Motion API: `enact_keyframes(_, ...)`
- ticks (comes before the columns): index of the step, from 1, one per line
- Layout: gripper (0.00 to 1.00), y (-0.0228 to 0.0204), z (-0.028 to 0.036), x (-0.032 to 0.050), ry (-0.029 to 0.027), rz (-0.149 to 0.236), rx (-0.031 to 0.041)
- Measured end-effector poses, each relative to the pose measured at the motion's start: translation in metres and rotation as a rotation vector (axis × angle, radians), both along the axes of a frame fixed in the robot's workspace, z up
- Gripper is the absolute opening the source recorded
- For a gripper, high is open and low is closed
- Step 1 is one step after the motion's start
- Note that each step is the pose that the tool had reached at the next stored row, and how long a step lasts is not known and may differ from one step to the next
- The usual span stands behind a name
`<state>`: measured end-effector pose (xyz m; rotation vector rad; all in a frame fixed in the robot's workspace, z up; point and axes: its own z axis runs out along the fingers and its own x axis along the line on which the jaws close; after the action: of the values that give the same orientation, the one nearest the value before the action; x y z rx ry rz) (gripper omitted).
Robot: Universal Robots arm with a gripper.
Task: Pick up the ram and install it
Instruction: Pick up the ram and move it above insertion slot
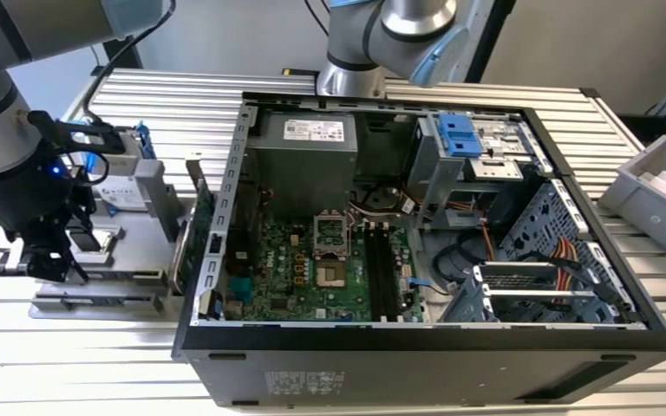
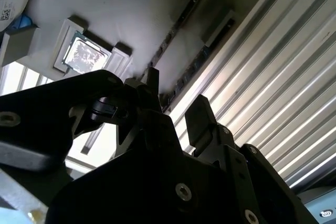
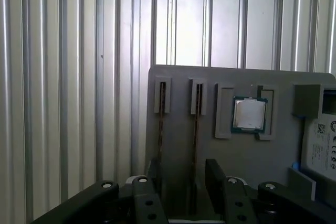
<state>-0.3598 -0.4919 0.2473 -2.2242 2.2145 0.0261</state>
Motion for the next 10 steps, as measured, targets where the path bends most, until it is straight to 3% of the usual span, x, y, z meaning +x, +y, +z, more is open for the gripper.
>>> enact_keyframes(10, 1.00, -0.0070, -0.0079, 0.0011, 0.0003, -0.003, 0.0001)
